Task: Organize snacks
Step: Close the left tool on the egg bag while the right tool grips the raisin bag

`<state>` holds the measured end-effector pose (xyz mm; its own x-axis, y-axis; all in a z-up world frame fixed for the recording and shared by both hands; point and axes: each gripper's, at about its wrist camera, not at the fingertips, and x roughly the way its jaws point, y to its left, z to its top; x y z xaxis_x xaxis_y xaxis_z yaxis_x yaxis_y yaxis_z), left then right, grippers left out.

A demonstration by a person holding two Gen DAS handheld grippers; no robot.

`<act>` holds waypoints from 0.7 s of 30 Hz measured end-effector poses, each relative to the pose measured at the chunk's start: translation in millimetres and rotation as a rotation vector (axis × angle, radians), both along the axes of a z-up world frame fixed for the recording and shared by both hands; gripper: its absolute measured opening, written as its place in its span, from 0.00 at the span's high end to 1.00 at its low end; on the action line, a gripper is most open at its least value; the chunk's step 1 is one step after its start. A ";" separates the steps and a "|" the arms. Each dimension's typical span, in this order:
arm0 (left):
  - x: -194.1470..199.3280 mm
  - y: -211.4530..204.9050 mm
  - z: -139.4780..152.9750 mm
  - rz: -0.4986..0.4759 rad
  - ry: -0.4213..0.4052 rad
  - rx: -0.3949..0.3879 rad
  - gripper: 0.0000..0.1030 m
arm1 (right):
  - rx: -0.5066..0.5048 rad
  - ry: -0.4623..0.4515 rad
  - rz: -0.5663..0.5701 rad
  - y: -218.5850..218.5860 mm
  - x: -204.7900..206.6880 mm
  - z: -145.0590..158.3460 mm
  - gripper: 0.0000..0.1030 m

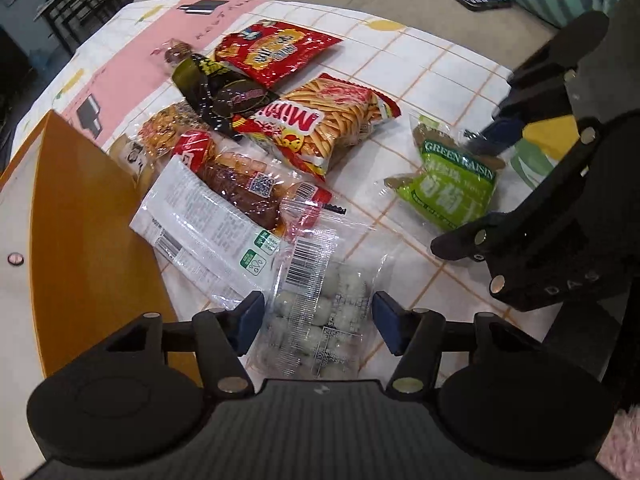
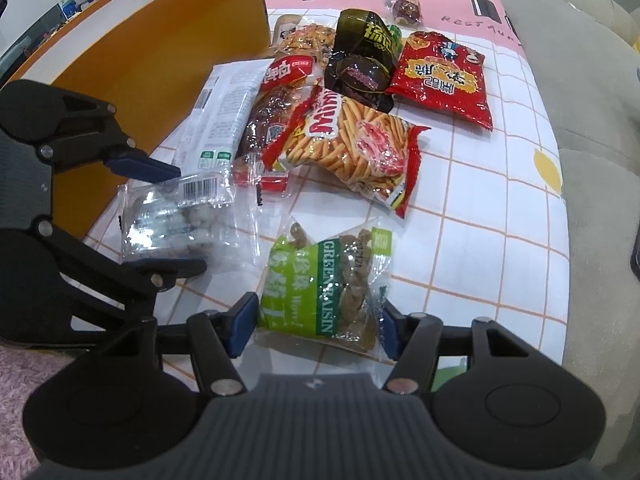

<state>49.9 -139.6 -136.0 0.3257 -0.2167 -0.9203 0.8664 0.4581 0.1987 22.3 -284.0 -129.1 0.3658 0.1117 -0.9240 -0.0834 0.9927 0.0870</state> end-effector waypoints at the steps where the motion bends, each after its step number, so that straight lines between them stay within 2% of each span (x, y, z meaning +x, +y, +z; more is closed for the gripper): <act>1: -0.5 0.8 1.4 0.017 -0.002 -0.008 0.36 | 0.003 -0.001 -0.003 -0.6 0.0 0.7 0.45; 3: -0.8 2.4 6.5 0.055 0.004 -0.026 0.38 | 0.006 -0.005 -0.009 -1.3 -0.6 2.6 0.50; 11: -3.3 14.4 44.1 0.185 -0.011 -0.122 0.39 | -0.010 -0.058 -0.006 2.8 -7.5 19.5 0.52; 17: -4.9 29.4 87.9 0.275 -0.018 -0.239 0.39 | -0.007 -0.140 -0.012 7.0 -19.9 47.9 0.52; 21: 4.8 47.9 121.6 0.359 -0.003 -0.284 0.39 | 0.031 -0.194 0.013 14.4 -22.1 70.0 0.52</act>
<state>54.7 -91.6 -14.3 0.4294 -0.3332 -0.8394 0.6421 0.7662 0.0242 0.2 -269.6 -59.1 0.5349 0.1443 -0.8325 -0.1139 0.9886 0.0982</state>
